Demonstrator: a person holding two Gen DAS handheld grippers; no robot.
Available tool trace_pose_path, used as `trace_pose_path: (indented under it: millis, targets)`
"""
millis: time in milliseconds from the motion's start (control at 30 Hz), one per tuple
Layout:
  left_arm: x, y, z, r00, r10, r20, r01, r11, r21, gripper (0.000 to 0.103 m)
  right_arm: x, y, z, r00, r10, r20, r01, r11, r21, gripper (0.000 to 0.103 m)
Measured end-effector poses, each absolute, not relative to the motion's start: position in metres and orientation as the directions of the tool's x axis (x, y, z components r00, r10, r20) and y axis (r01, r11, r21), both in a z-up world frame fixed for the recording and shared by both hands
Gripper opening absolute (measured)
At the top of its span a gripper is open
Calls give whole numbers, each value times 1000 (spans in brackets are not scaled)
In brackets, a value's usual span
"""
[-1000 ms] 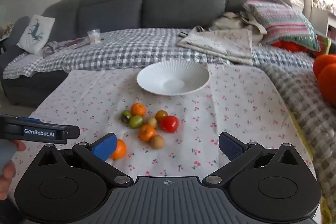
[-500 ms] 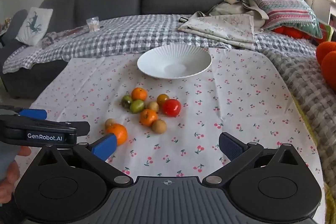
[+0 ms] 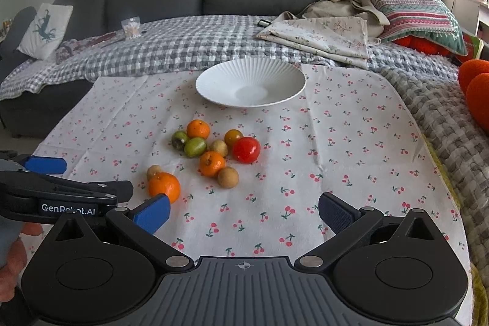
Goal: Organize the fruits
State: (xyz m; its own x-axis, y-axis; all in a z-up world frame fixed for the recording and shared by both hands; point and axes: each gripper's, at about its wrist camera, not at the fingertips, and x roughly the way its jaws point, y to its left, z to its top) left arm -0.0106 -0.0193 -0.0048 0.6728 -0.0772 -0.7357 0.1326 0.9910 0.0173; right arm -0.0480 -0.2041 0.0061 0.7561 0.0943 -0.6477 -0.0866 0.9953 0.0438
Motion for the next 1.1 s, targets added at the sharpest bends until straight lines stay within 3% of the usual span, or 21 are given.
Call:
trace_pose_path:
  millis: [1100]
  targets:
    - [-9, -21, -12, 658, -90, -748, 130, 991, -5, 102, -47, -204, 9, 751, 87, -654, -79, 996, 42, 103]
